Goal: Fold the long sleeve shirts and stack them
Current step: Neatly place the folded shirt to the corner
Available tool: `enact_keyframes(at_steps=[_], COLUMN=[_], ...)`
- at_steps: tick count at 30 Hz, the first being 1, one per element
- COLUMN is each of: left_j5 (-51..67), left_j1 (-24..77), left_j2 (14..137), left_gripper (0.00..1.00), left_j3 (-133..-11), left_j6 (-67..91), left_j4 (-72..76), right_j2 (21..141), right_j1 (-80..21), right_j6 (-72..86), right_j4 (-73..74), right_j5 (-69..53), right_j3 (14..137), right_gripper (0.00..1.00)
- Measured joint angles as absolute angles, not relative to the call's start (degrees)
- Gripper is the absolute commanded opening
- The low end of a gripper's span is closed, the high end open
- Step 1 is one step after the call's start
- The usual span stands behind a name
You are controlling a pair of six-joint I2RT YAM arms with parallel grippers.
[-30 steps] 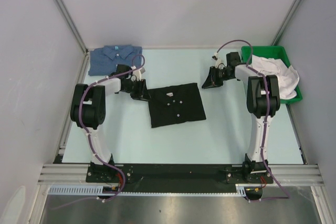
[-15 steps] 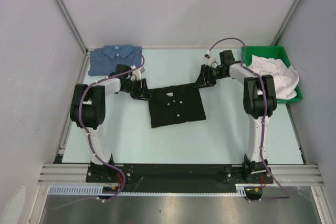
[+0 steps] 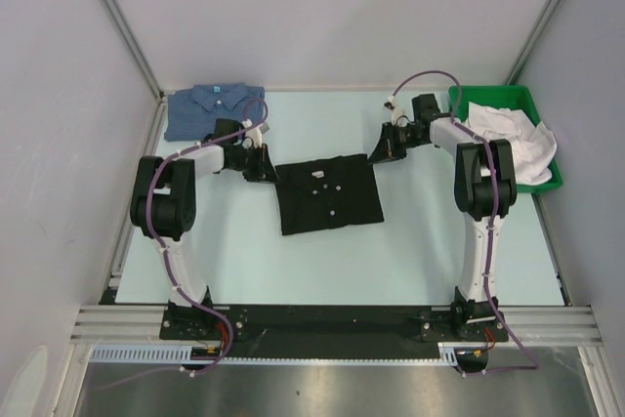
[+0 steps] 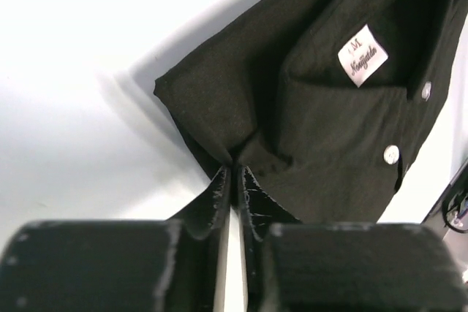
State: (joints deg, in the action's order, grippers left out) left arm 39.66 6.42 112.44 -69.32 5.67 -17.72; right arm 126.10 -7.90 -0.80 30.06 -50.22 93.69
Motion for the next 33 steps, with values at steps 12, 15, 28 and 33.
enact_keyframes(at_steps=[12,15,28,33], left_j5=[40.7,40.2,52.9,59.4], left_j1=[6.4,6.4,4.9,17.6], left_j2=[112.4,112.9,100.9,95.0], left_gripper=[0.11,0.34,0.59,0.59], left_j3=[-69.3,-69.8,-66.1,-58.6], left_j6=[6.3,6.0,4.0,5.7], left_j4=[-13.6,-13.0,-17.5,-16.0], right_j2=[126.1,126.1,116.7,106.4], right_j1=[-6.0,-6.2,-2.8,-6.3], right_j6=[4.3,4.9,0.4,-2.3], right_j4=[21.5,20.3,27.3,31.3], right_j5=[-48.1,-47.3,-49.2,-56.4], right_j3=[90.4,89.4,86.4,80.5], right_gripper=[0.0,0.02,0.86,0.84])
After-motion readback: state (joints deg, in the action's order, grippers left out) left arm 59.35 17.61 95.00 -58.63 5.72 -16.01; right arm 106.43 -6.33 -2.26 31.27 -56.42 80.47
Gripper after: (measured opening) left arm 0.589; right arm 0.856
